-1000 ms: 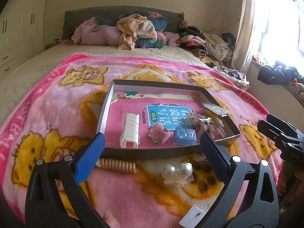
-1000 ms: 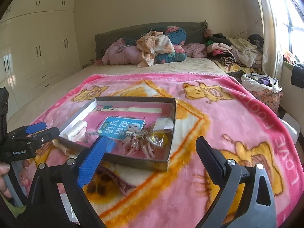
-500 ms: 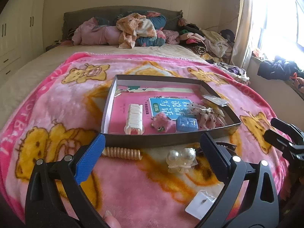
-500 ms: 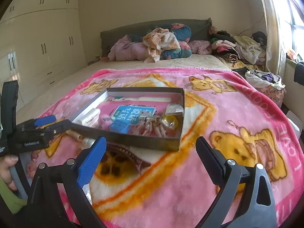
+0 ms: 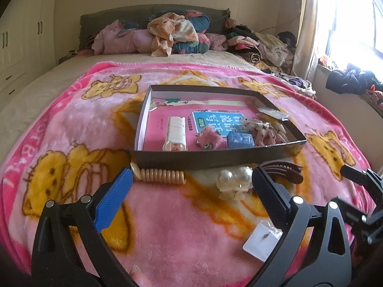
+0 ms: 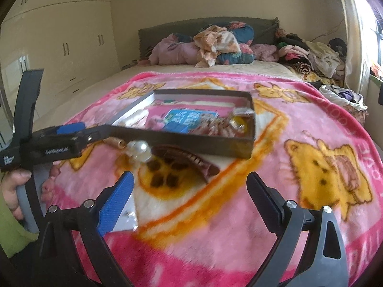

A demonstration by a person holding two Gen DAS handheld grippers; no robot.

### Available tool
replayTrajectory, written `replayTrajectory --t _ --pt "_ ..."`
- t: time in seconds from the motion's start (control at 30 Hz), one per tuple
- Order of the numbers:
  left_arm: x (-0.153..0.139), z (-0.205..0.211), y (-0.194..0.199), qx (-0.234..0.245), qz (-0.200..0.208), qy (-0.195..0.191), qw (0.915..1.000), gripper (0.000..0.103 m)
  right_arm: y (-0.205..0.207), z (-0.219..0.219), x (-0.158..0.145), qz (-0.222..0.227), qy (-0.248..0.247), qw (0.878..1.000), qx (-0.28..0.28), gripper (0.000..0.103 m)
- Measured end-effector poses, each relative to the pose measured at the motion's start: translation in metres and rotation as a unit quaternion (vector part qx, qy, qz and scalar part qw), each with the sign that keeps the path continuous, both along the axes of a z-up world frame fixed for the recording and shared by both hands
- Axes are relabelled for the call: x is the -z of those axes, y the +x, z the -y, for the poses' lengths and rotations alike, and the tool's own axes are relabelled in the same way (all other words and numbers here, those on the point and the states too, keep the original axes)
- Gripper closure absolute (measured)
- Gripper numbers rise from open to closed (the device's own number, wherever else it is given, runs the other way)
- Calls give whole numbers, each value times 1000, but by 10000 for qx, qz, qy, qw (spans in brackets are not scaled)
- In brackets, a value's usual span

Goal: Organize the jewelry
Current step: 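Withdraw both tools toward the pearl earrings and white earring card, then grasp the pearl earrings with the left tool while the right tool grasps the white earring card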

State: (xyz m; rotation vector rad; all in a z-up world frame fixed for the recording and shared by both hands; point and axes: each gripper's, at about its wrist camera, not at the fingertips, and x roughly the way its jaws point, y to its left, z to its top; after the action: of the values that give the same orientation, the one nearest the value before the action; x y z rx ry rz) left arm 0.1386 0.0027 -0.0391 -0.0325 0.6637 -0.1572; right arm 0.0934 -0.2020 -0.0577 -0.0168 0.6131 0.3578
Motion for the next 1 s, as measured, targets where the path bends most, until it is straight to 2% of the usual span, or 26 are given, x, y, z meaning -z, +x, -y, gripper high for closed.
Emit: replayTrajectory --t 0.53,0.67,0.8,1.0 --pt "22 16 7 357 -416 -27 9985 12 -12 -44 30 -232 -260 9970 -693 11" --pt "27 23 11 473 -494 7 9977 18 -10 -51 38 -292 -358 9956 -818 11" --pt "32 27 18 554 -633 -105 9964 21 -10 -59 48 -347 -437 9943 -907 11" --pt "38 30 28 570 -784 -267 9949 32 -6 -67 54 -344 -508 9934 -967 12"
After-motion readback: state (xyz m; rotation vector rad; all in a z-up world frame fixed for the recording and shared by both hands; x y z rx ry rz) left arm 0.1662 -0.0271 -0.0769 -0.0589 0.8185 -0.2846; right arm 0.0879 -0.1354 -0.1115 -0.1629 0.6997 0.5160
